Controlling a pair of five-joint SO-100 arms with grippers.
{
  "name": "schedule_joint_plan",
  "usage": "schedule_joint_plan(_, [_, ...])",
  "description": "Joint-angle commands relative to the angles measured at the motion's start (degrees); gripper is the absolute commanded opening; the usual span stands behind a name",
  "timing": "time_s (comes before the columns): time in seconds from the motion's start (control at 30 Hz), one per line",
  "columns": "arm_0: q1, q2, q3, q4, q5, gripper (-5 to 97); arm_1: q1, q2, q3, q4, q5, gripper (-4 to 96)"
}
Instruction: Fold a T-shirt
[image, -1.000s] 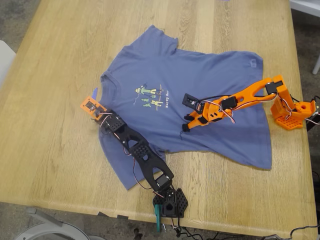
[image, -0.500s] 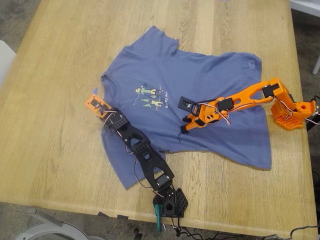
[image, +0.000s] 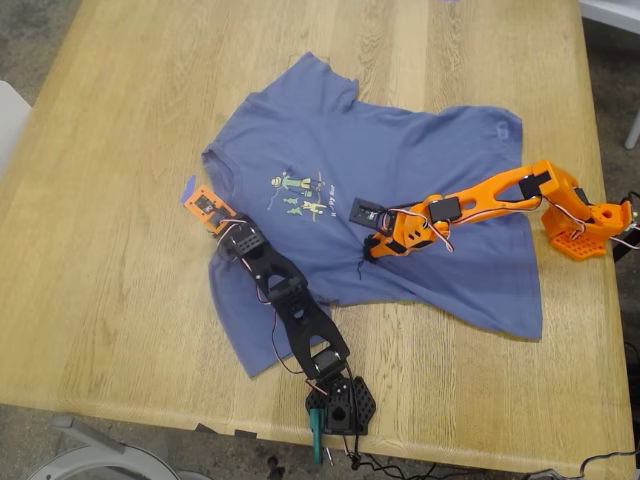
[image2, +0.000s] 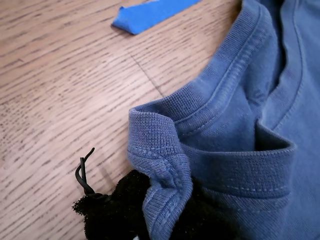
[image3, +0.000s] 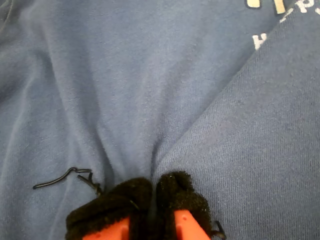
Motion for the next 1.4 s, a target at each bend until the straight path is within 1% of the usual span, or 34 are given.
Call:
schedule_joint_plan(0.0, [3.78, 4.66, 4.92, -0.44, -0.88, 0, -1.14, -1.41, -0.26, 1.32, -0.88, 0.3])
schedule_joint_plan(0.13, [5.01, 7.38, 7.03, -0.70, -0.88, 0, -0.09, -1.49, 0.18, 1.76, -1.32, 0.1])
schedule_joint_plan(0.6, [10.55, 13.71, 3.69, 1.76, -1.49, 0, 8.35, 5.01, 2.72, -1.05, -1.93, 0.1])
schedule_joint_plan(1.03, [12.74, 18.19, -4.92, 9.05, -1.32, 0, 14.94, 6.42, -6.24, -1.23, -2.81, 0.1])
schedule_joint_plan(1.37, [13.18, 26.54, -6.42, 15.91, -0.88, 0, 17.93, 6.42, -9.93, -2.20, -3.08, 0.1])
